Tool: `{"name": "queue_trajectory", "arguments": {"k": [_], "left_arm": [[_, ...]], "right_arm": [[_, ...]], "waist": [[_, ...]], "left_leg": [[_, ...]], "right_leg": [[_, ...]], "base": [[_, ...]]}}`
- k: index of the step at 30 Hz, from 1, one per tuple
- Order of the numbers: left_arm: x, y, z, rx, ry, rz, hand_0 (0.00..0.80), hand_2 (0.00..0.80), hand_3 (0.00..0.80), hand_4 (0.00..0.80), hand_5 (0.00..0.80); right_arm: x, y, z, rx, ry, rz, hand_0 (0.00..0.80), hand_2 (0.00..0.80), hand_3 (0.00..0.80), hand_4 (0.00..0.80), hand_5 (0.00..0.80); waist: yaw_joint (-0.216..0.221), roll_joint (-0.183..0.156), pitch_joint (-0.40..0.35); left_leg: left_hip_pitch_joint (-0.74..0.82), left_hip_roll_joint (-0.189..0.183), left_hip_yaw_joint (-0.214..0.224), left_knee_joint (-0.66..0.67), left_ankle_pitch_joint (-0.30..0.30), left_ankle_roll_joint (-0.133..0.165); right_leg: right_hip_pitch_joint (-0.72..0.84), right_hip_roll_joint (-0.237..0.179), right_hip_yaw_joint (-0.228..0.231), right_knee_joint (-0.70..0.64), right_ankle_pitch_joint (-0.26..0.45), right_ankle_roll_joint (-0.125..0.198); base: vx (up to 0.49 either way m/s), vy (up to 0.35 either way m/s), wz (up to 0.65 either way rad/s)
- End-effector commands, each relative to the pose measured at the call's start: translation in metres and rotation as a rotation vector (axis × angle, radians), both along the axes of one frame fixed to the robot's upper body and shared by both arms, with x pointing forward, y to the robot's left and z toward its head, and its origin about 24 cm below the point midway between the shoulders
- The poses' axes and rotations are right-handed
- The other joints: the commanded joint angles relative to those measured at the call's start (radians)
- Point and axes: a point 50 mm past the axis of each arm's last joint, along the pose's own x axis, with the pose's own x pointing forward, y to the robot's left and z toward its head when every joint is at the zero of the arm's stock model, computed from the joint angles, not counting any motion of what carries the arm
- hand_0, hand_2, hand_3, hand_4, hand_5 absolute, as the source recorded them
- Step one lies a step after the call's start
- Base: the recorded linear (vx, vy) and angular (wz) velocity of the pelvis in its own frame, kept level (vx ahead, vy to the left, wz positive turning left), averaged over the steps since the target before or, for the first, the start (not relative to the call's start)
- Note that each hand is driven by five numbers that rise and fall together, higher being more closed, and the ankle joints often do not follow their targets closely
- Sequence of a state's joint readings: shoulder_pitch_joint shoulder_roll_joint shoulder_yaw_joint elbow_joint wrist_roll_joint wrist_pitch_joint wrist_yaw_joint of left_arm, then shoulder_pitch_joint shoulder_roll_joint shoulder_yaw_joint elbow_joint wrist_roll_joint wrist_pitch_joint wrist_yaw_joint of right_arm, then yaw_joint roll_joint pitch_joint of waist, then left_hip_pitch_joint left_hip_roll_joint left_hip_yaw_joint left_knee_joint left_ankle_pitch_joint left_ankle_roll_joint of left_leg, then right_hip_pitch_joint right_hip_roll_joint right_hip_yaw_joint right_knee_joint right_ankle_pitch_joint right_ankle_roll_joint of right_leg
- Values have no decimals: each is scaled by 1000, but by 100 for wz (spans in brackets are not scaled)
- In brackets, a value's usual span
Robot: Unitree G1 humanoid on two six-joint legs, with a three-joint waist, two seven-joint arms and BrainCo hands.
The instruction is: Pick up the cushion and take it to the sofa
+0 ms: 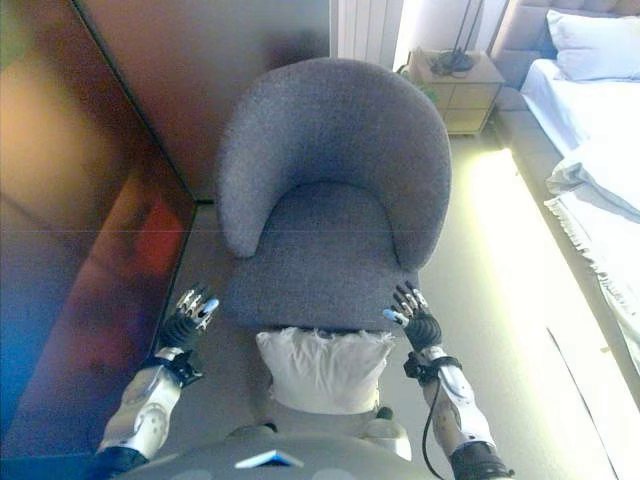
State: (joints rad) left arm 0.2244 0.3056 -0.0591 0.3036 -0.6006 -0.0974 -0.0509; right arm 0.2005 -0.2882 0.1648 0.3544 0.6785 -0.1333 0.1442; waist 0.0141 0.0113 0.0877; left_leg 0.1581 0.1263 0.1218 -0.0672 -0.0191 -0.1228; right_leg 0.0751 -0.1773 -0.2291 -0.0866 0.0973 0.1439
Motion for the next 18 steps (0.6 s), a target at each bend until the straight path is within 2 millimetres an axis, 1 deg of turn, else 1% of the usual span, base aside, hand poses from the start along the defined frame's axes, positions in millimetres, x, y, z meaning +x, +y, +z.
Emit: {"name": "queue_trajectory", "arguments": {"k": [1, 3, 5, 7, 8, 9, 11, 12, 13, 15, 16, 17, 18], "left_arm": [[21, 17, 22, 109, -106, -6, 0, 0, 0, 0, 0], [18, 17, 20, 110, -98, 0, 0, 0, 0, 0, 0], [16, 16, 19, 103, -96, -1, 0, 0, 0, 0, 0], [18, 13, 20, 94, -103, -17, 0, 0, 0, 0, 0], [20, 11, 20, 90, -113, -28, 0, 0, 0, 0, 0], [25, 9, 21, 87, -122, -41, 0, 0, 0, 0, 0], [36, 7, 25, 102, -146, -49, 0, 0, 0, 0, 0], [44, 7, 28, 110, -161, -52, 0, 0, 0, 0, 0], [52, 5, 33, 120, -178, -58, 0, 0, 0, 0, 0], [59, 4, 36, 142, -196, -72, 0, 0, 0, 0, 0], [62, 4, 37, 153, -200, -73, 0, 0, 0, 0, 0], [64, 5, 38, 161, -205, -73, 0, 0, 0, 0, 0], [69, 4, 42, 170, -217, -72, 0, 0, 0, 0, 0]], "right_arm": [[22, 3, 18, 3, -101, 34, 0, 0, 0, 0, 0], [21, 0, 16, -3, -84, 47, 0, 0, 0, 0, 0], [19, -6, 16, -18, -72, 41, 0, 0, 0, 0, 0], [20, -10, 17, -16, -75, 16, 0, 0, 0, 0, 0], [23, -10, 18, -13, -85, 6, 0, 0, 0, 0, 0], [28, -9, 20, -11, -101, -12, 0, 0, 0, 0, 0], [41, -5, 24, -10, -123, -19, 0, 0, 0, 0, 0], [48, -3, 26, -8, -133, -27, 0, 0, 0, 0, 0], [52, -2, 28, -5, -142, -35, 0, 0, 0, 0, 0], [56, -5, 28, -27, -145, -48, 0, 0, 0, 0, 0], [58, -6, 28, -46, -138, -53, 0, 0, 0, 0, 0], [60, -7, 28, -63, -133, -53, 0, 0, 0, 0, 0], [65, -7, 29, -83, -130, -50, 0, 0, 0, 0, 0]], "waist": [[-6, -43, 34], [-6, -45, 43], [-5, -40, 60], [-2, -30, 77], [0, -23, 85], [6, -17, 97], [10, -16, 115], [10, -16, 131], [13, -16, 148], [20, -17, 185], [22, -18, 210], [23, -21, 229], [23, -25, 252]], "left_leg": [[-100, 20, 8, 174, -32, 32], [-114, 21, 0, 223, -34, 26], [-163, 23, -7, 301, 7, 10], [-200, 15, 8, 289, 23, 11], [-214, 14, 23, 263, 30, 11], [-243, 15, 23, 243, 44, 10], [-264, 1, 18, 225, 18, 28], [-281, -5, 21, 227, 11, 38], [-306, -12, 24, 246, 2, 47], [-358, -21, 25, 323, -25, 65], [-394, -24, 21, 384, -48, 75], [-421, -25, 22, 428, -68, 78], [-447, -24, 24, 466, -86, 78]], "right_leg": [[-26, -20, 36, 153, -106, -15], [-26, -16, 37, 155, -114, -26], [-29, -12, 39, 161, -117, -37], [-44, -20, 37, 175, -118, -34], [-55, -25, 34, 182, -120, -30], [-71, -33, 33, 191, -124, -24], [-114, -58, 34, 213, -121, -11], [-149, -77, 36, 247, -123, 0], [-179, -101, 33, 292, -126, 4], [-246, -152, 28, 415, -122, -4], [-301, -180, 39, 495, -110, -6], [-339, -198, 41, 523, -97, -3], [-376, -208, 41, 511, -83, 3]], "base": [[29, -61, 9], [51, -31, 10], [33, 40, 7], [10, 131, 16], [-54, 179, 18], [-94, 174, 15], [-155, 179, 3], [-185, 173, -5], [-162, 149, -7], [-89, 126, 5], [-63, 96, 10], [-81, 54, -3], [-111, 5, -21]]}}
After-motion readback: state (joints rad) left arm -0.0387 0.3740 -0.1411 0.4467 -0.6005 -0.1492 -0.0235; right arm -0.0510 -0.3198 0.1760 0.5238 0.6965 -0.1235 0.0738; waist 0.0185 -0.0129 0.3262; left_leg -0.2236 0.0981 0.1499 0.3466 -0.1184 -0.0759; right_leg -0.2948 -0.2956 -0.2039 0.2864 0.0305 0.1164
